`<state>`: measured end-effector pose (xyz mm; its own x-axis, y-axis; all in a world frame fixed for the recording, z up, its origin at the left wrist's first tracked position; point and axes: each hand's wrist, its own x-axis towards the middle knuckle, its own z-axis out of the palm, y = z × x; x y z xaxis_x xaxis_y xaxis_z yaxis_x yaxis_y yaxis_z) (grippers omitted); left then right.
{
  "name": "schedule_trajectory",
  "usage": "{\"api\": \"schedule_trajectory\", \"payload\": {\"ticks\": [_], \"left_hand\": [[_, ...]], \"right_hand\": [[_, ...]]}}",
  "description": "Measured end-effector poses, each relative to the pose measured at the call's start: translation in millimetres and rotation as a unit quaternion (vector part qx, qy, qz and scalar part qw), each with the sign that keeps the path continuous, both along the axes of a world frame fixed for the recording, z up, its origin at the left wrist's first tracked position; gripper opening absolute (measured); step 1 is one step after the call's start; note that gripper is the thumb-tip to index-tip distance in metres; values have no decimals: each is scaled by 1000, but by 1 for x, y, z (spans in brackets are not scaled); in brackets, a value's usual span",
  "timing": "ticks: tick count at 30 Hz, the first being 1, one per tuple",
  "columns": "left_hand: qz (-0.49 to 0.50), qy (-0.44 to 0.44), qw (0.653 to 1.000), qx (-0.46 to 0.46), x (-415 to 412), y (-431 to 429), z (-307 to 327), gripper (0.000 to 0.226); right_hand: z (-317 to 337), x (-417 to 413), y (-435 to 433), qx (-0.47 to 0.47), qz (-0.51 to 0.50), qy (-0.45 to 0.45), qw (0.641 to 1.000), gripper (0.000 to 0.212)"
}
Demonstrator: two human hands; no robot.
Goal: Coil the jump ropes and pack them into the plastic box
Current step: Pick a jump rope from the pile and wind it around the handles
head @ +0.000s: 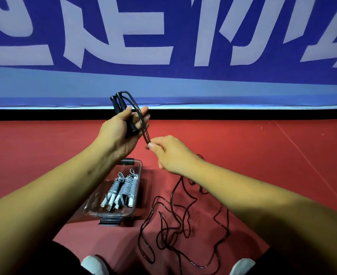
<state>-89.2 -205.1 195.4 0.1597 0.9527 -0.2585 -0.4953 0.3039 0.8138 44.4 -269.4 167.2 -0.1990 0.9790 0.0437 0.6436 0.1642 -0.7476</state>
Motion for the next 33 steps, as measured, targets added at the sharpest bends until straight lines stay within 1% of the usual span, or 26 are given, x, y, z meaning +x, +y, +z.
{"api": "schedule_trajectory", "payload": {"ticks": [1,3,5,7,8,10,11,13,14,16,18,19,22,24,25,26,27,30,31,33], "left_hand": [[-9,10,1000,-1,1,-1,-1,34],[-27,24,999,5,2,-4,-1,36],[-42,57,997,13,1,-5,0,34],[-60,104,993,16,0,-7,1,37],[-66,110,992,13,0,-7,1,37],[-76,74,994,5,2,-9,2,34],[-72,53,996,10,3,-10,3,33],[-46,48,997,38,3,-6,3,29],[-31,63,996,60,1,-2,3,29],[-4,131,985,110,-5,7,3,32],[15,227,963,143,-13,14,0,28],[24,283,946,156,-16,17,-1,24],[42,450,871,194,-24,25,-4,18],[4,539,815,214,-28,26,-4,14],[-28,567,793,220,-28,24,-3,11],[-60,573,787,221,-28,22,-2,9],[-87,559,797,214,-27,19,-1,9],[-166,468,853,160,-27,11,4,10],[-202,445,860,146,-28,8,5,10],[-280,419,853,133,-28,0,7,10]], "right_hand": [[0,-2,-2,8,15,-28,999,34],[2,-6,-5,4,44,-54,998,34],[7,-8,-8,-8,66,-53,996,33],[12,-9,-12,-7,77,-37,996,34],[14,-10,-13,-4,79,-34,996,34],[18,-11,-15,-1,81,-34,996,34],[19,-12,-15,-3,78,-31,996,34],[23,-12,-15,-16,66,-19,998,33],[25,-11,-15,-26,64,-17,997,30],[31,-8,-17,-56,82,-29,995,24],[38,-3,-19,-68,89,-41,993,20],[43,1,-19,-61,86,-44,993,20],[61,14,-19,-43,89,-53,994,21],[71,25,-17,-26,85,-58,994,20],[75,32,-16,-14,79,-56,995,19],[77,40,-14,-4,70,-52,996,18],[78,49,-12,2,60,-49,997,18],[76,72,-5,14,39,-67,997,17],[75,77,-3,18,34,-75,996,17],[73,85,0,25,27,-82,996,17]]}}
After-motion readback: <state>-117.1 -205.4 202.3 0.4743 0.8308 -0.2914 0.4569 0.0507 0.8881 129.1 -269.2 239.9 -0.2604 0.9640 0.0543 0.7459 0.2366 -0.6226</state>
